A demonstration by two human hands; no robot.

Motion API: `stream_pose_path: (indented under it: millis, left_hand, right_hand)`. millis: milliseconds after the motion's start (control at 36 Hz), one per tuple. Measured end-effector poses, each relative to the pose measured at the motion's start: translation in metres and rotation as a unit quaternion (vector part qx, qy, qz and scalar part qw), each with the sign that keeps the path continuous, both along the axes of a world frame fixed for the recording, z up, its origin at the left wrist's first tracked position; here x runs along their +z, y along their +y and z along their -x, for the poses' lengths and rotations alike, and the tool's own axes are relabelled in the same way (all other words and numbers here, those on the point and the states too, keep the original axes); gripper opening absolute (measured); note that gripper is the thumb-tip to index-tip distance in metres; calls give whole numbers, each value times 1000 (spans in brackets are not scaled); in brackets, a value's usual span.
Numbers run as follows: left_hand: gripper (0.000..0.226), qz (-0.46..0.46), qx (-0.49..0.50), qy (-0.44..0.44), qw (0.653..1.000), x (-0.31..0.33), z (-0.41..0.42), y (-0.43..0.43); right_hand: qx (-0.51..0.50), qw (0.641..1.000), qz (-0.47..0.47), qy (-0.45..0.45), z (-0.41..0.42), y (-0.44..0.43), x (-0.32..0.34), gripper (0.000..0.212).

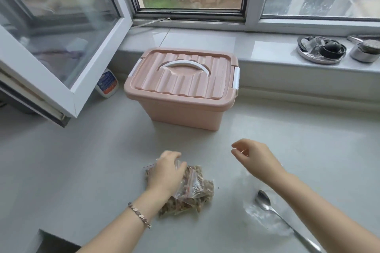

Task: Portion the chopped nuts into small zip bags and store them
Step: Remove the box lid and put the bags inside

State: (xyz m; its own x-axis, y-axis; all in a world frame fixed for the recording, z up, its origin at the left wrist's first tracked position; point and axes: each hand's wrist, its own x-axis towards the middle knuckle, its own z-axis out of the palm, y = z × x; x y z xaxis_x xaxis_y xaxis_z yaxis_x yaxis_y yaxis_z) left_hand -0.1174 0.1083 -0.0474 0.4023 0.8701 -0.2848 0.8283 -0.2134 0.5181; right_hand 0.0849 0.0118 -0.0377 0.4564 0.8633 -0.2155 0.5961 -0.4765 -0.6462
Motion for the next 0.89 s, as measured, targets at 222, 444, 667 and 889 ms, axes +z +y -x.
stream_pose_path:
  millis: [222, 444, 667, 889]
  left_hand:
    - [49, -172, 101, -119, 973, 67, 2, 111]
    - [49, -58, 98, -1, 993, 70, -9, 212]
    - [58, 0, 107, -81, 991, 49, 7, 241]
    - [77, 17, 81, -124, 989, 48, 40, 183]
  right_hand:
    - [-193, 970, -123, 77, -48, 70, 39, 36]
    - [-231, 970, -40, 69, -47, 123, 37, 49]
    - [-321, 933, -100, 130, -28, 129, 29, 19]
    - [-331, 925, -83, 165, 5, 61, 33, 49]
